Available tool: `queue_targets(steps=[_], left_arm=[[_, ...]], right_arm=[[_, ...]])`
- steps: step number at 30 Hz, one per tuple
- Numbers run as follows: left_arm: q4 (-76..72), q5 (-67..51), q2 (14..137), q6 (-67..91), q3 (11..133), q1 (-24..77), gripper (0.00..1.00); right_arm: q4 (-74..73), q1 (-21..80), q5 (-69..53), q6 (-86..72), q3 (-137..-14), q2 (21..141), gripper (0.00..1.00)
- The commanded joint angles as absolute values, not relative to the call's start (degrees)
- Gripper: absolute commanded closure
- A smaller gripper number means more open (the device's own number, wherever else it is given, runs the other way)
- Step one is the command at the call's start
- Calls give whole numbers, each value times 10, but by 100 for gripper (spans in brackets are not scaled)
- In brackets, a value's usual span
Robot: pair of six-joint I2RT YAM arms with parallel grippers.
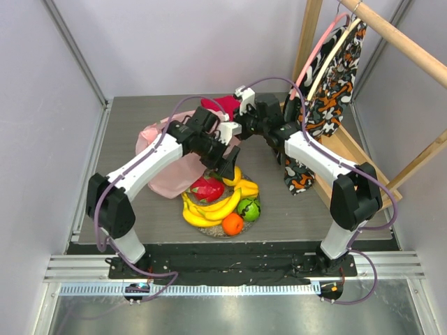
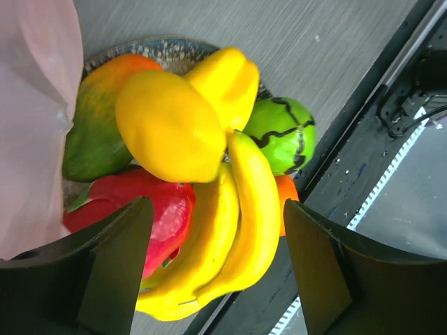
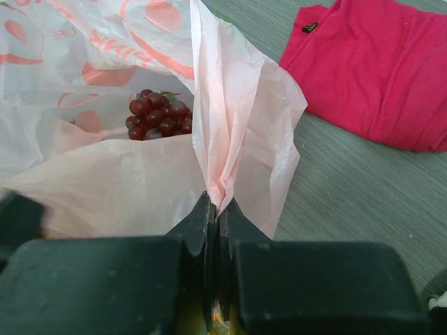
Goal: Take the fake fruits out of the plastic bag
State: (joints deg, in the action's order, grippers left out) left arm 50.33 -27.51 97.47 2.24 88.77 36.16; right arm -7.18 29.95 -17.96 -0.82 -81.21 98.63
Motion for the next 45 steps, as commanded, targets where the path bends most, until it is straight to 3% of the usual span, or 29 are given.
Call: queue_targets(steps=[1,7,13,21,25,30,37,41,45], left_arm=[[518,-273,890,-17,947,363,20],[490,-153,896,-31,985,331,24],[504,-141,971,-67,1048,286,31],[458,-101,1019,-77,987,268,37],[419,-37,1052,-76,960,257,34],[422,-15,1115,-78,1012,230,27],[460,-80,1172,-62,1065,203,25],[490,-275,1158,-66,1070,173,23],[483,-369,1119,-40,1058,147,26]], right_arm=[[-62,304,-192,-20,-830,969,99],[-60,304,-192,-25,-817,962,99],[-55,304,-185,-22,-797,942,99],[-33,304,-195,-63,-759,897,99],[-34,305,-208,-68,-734,878,99],[-37,307,-214,-70,-718,865,99],[-39,307,-218,-71,-710,861,99],[-37,306,-218,-70,-711,863,99],[-38,306,-215,-70,-721,867,99]])
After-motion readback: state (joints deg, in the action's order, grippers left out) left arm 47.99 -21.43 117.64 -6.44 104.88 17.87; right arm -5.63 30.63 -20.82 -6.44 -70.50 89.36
